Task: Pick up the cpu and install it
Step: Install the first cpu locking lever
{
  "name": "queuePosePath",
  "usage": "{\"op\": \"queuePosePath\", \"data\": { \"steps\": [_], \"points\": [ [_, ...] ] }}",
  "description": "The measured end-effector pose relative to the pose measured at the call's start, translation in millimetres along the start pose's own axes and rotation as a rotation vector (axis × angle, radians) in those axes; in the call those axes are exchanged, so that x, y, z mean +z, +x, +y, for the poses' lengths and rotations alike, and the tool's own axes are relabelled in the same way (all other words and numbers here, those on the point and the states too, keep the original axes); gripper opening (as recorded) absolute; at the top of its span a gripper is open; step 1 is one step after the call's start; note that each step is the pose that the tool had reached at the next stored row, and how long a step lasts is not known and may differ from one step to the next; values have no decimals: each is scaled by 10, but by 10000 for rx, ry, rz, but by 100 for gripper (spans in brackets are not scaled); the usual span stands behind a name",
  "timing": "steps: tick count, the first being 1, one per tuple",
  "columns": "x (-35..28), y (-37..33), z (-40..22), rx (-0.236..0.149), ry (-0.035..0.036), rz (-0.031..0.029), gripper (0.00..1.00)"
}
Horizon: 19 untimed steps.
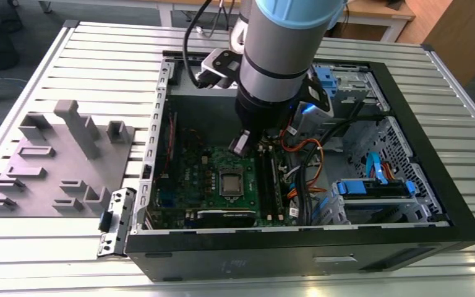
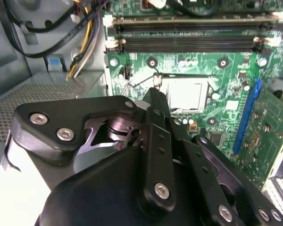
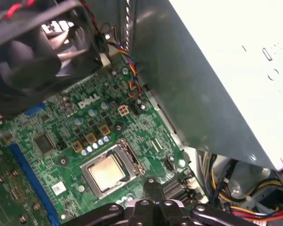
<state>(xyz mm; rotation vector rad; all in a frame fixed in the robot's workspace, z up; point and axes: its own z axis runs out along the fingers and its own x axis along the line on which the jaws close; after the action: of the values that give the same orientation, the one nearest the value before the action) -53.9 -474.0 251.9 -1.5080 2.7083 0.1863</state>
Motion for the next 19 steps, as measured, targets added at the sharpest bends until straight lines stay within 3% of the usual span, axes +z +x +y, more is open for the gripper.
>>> {"op": "queuePosePath", "data": {
  "steps": [3, 9, 15, 19],
  "points": [
    [2, -30, -22, -18, -23, -35, 11],
    [11, -135, -25, -28, -26, -35, 11],
    [22, -229, -8, -34, -25, -34, 11],
    [47, -303, 37, -49, -25, -32, 11]
  ]
}}
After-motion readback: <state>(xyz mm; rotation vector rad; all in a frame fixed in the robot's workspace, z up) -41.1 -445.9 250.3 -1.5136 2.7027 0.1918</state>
